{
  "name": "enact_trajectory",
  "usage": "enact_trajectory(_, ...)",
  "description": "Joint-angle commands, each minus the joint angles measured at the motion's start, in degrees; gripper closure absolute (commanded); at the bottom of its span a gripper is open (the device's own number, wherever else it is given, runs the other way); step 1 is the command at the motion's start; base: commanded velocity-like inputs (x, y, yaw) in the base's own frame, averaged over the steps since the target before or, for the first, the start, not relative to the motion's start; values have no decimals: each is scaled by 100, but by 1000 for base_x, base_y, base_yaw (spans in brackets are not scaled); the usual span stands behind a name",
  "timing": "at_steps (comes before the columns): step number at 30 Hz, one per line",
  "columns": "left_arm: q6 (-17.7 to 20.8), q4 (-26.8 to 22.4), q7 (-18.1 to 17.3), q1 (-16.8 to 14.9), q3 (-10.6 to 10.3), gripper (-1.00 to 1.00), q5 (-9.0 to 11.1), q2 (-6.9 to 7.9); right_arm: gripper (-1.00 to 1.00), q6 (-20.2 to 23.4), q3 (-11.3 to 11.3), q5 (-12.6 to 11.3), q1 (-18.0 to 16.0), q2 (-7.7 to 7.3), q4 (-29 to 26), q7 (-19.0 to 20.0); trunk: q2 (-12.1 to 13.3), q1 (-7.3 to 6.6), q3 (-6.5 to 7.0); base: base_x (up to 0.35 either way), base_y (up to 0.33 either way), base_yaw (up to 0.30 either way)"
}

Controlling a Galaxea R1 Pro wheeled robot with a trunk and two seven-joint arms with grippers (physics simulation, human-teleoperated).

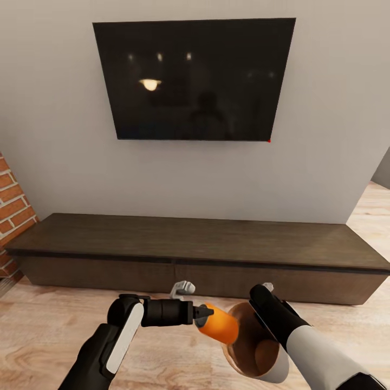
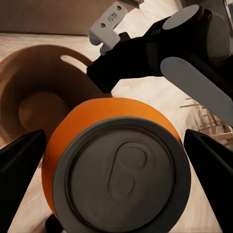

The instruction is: Put the three can of soda from the living room inside the tash can in the kitchen.

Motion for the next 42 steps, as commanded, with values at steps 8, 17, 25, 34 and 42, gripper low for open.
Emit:
enact_trajectory(8,0,57,25,0,-35,100,-9,-8,100,8,-14,47,-1,266,-5,14,0,0,0,0,0,0)
enact_trajectory(17,0,115,79,0,-122,100,-49,-15,100,23,-18,53,-1,565,-36,19,0,0,0,0,0,0)
enact_trajectory(25,0,314,440,0,-161,100,-66,-11,100,33,-12,59,-1,668,-49,23,0,0,0,0,0,0)
enact_trajectory(34,-220,416,795,0,-223,100,-70,-15,100,33,-9,62,-5,739,-51,23,0,0,0,0,0,0)
enact_trajectory(42,-676,965,853,0,-422,100,-75,-15,100,33,-9,55,-9,897,-62,23,0,0,0,0,0,0)
